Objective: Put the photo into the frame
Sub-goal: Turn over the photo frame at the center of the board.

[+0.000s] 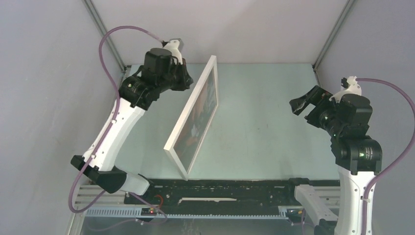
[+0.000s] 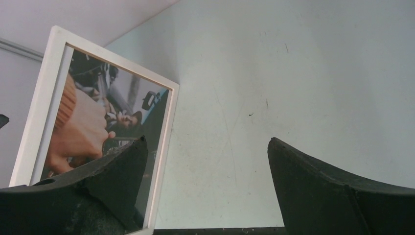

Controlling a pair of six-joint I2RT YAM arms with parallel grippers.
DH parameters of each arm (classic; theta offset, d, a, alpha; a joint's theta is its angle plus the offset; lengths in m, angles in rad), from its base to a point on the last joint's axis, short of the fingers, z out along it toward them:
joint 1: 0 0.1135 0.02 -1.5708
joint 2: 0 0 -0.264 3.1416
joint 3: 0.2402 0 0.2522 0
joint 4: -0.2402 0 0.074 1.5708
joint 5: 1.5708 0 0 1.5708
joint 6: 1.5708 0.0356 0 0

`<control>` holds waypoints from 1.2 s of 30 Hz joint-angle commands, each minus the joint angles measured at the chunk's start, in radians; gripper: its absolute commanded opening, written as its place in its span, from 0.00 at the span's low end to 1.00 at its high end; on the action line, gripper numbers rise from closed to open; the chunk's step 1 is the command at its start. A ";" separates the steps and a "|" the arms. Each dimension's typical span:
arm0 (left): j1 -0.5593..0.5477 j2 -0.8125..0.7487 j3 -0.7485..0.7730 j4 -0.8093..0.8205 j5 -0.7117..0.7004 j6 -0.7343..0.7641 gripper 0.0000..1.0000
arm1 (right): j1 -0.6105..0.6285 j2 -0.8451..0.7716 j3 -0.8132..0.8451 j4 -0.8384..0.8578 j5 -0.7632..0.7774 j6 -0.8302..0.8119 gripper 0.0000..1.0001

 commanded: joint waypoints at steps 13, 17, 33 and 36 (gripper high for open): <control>0.429 -0.346 -0.785 0.733 0.636 -0.398 1.00 | 0.159 0.147 -0.450 0.519 -0.433 0.160 0.96; 0.440 -0.333 -0.737 0.565 0.567 -0.336 0.99 | 0.428 0.346 -0.492 0.866 -0.428 0.372 0.91; 0.445 -0.412 -0.685 0.585 0.632 -0.323 1.00 | 0.694 0.477 -0.350 0.943 -0.220 0.456 0.79; 0.436 -0.429 -0.651 0.552 0.590 -0.298 1.00 | 0.682 0.473 -0.349 0.916 -0.222 0.439 0.79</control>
